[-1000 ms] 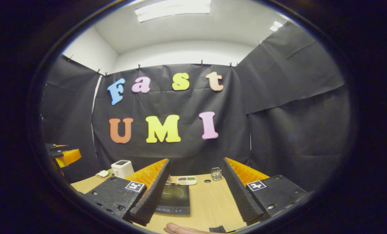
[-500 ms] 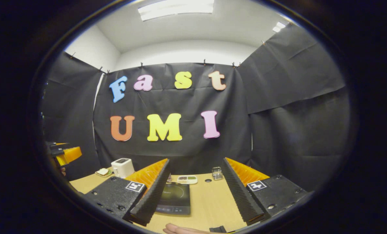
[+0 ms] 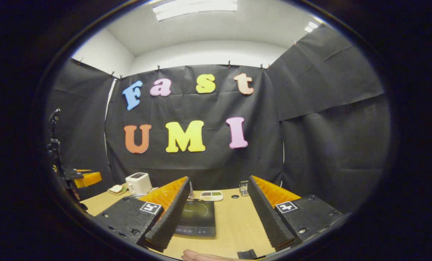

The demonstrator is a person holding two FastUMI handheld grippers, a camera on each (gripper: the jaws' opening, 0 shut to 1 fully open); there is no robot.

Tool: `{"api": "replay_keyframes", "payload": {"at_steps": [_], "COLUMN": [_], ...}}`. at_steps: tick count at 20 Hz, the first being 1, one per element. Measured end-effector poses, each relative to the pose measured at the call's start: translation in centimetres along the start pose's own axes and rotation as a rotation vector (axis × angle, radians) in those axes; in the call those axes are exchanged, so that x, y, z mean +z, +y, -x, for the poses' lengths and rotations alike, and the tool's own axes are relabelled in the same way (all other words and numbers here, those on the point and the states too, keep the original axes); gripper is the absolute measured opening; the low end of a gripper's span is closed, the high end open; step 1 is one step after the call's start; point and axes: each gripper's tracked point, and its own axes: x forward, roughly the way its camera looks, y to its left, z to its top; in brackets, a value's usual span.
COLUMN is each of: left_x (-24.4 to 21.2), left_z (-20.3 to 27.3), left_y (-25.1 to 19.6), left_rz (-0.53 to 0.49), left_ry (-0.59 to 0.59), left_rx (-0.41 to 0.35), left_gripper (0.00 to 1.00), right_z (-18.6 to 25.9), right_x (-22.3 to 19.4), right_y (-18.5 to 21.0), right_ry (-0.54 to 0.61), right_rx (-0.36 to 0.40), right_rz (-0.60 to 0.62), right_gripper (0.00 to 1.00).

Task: First push the handle of the pot to place it horizontally, then grasp the pot with both hands and set it on the induction cooktop.

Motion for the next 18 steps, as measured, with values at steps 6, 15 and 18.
{"api": "replay_keyframes", "payload": {"at_steps": [6,15,18], "left_x": [-9.8,-19.8,-21.9], "left_z": [-5.7,-8.4,-9.1], "left_y": [4.1,5.7,5.5], "left_rz": [-0.018,0.069,0.111], "left_ry": [0.297,0.634,0.700], "left_rx": [0.095,0.078,0.059], "left_gripper": [0.00,0.00,0.00], "right_z": [-0.5,-2.1,-2.8], "right_x": [-0.7,-3.2,-4.2], "right_y": [0.0,-0.1,0.3], "right_ry": [0.009,0.062,0.091], "right_rx": [-0.004,-0.011,-0.012], "right_rz": [0.016,0.026,0.033], "right_gripper": [0.95,0.95,0.95]}}
